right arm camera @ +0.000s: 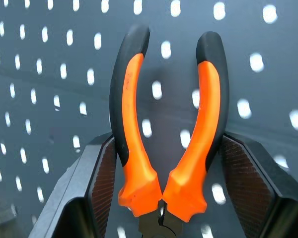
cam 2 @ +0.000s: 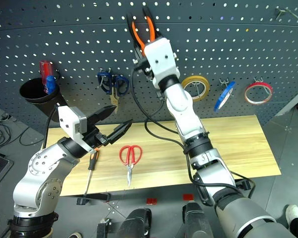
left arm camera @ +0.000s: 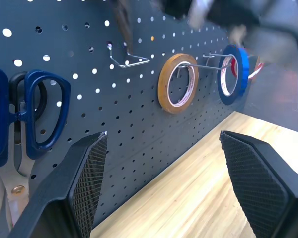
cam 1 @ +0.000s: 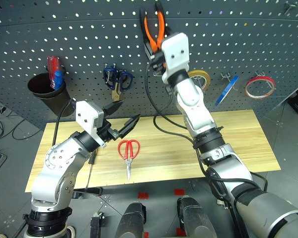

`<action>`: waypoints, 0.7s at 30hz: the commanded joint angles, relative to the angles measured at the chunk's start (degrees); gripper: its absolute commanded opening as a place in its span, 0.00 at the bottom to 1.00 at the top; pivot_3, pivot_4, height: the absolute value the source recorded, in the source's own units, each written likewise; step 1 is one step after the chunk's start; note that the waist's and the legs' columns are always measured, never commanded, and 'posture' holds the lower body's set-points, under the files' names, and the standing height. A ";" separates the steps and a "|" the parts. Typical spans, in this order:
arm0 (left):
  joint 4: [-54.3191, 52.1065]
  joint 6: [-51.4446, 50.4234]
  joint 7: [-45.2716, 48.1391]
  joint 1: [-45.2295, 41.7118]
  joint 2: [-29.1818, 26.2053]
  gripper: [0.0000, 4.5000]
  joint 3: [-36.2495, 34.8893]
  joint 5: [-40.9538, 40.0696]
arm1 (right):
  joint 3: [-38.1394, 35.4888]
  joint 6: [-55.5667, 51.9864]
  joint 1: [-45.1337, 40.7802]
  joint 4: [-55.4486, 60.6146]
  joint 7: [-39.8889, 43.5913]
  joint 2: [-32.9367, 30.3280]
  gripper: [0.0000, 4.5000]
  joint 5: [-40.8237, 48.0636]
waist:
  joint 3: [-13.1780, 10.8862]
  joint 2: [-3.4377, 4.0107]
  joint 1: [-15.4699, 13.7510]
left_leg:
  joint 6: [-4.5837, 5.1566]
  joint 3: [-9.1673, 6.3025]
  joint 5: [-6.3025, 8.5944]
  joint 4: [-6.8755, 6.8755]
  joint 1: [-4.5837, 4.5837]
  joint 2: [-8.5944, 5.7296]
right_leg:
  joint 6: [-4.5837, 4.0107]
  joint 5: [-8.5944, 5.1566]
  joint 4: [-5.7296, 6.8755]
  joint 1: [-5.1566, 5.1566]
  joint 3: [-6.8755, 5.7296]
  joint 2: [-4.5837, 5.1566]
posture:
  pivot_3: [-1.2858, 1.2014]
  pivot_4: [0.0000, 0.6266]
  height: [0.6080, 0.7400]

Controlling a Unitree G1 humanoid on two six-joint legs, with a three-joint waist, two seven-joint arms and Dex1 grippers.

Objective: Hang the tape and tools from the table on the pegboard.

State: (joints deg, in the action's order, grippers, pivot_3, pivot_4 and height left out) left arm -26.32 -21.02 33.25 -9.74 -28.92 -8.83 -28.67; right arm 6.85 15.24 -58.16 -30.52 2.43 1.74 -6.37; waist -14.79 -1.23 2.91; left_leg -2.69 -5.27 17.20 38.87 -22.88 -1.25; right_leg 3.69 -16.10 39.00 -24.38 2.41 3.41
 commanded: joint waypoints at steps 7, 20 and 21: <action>1.54 3.24 -1.73 -1.50 1.35 0.84 0.91 3.63 | 0.89 -3.11 5.23 4.37 0.28 1.84 0.63 -0.47 | -0.02 0.01 0.12 | -0.02 0.03 -0.01 0.00 0.01 0.00 | 0.00 0.00 0.01 -0.01 0.01 -0.05 | 0.55 0.41 1.00; 6.71 -0.41 -4.90 -0.93 2.94 0.84 3.86 7.88 | -1.01 -45.72 14.09 25.10 11.82 -1.33 0.99 11.46 | -0.02 0.01 -0.22 | -0.01 -0.05 -0.01 0.01 -0.02 0.00 | 0.00 0.00 -0.01 0.01 0.00 -0.01 | 0.54 0.40 1.00; 6.77 -1.45 -5.57 -0.86 3.16 0.88 4.07 8.20 | -0.83 -48.45 15.48 28.13 12.65 -2.18 1.00 12.19 | -0.02 0.01 -0.27 | -0.01 -0.06 -0.01 0.01 -0.05 0.00 | 0.00 0.00 -0.02 0.01 0.00 -0.01 | 0.54 0.40 1.00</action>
State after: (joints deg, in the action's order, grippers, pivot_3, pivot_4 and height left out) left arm -18.78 -21.14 28.62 -10.93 -26.03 -4.86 -20.31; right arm 5.56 -28.47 -43.32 -9.90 12.88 0.18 3.93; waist -14.82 -1.22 2.64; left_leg -2.69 -5.34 17.20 38.87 -22.92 -1.26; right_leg 3.68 -16.10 38.98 -24.37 2.41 3.41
